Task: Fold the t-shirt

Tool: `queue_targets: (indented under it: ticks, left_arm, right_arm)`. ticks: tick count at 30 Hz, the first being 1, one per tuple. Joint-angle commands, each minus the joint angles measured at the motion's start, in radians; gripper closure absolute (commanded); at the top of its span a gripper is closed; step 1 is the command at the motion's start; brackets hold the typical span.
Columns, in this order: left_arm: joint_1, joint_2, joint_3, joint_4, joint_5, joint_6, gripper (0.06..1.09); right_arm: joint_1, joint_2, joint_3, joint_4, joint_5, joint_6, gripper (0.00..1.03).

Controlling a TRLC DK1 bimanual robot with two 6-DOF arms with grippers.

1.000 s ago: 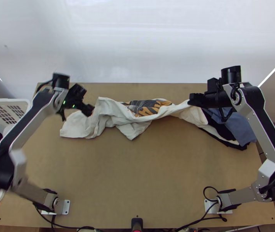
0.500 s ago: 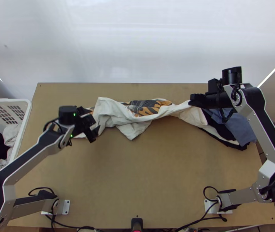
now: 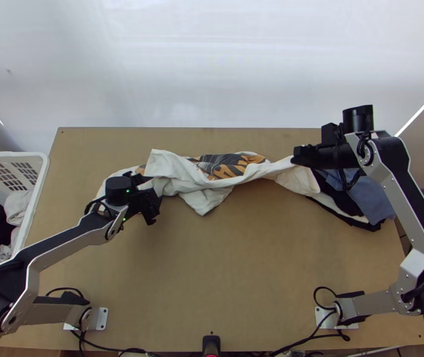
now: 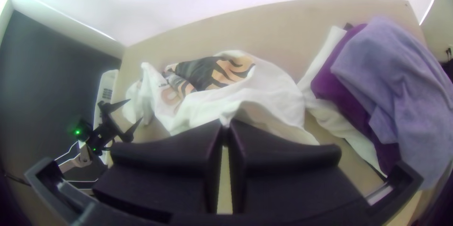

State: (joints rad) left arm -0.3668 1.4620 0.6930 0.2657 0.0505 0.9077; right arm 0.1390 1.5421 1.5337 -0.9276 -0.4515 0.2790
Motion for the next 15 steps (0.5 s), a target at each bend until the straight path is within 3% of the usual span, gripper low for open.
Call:
queue_targets:
  ticks: [1,5,8,9,15]
  left_arm:
    - [0.005,0.09,0.016,0.086,-0.001,0.019,0.21]
    - [0.025,0.13,0.053,0.09,-0.001,0.037,0.22]
    - [0.034,0.15,0.083,0.098,-0.001,0.036,0.43]
    - [0.037,0.158,0.094,0.107,-0.001,0.036,0.46]
    - [0.054,0.192,0.137,0.107,-0.001,0.025,0.46]
  right_arm:
    - [-0.016,-0.014,-0.02,0.004,0.0,-0.006,1.0]
    - [-0.022,-0.016,-0.021,0.004,0.0,-0.009,1.0]
    - [-0.024,-0.016,-0.026,0.007,0.0,-0.009,1.0]
    - [-0.024,-0.016,-0.027,0.009,0.0,-0.009,1.0]
    - [-0.021,-0.013,-0.029,0.016,0.0,-0.008,1.0]
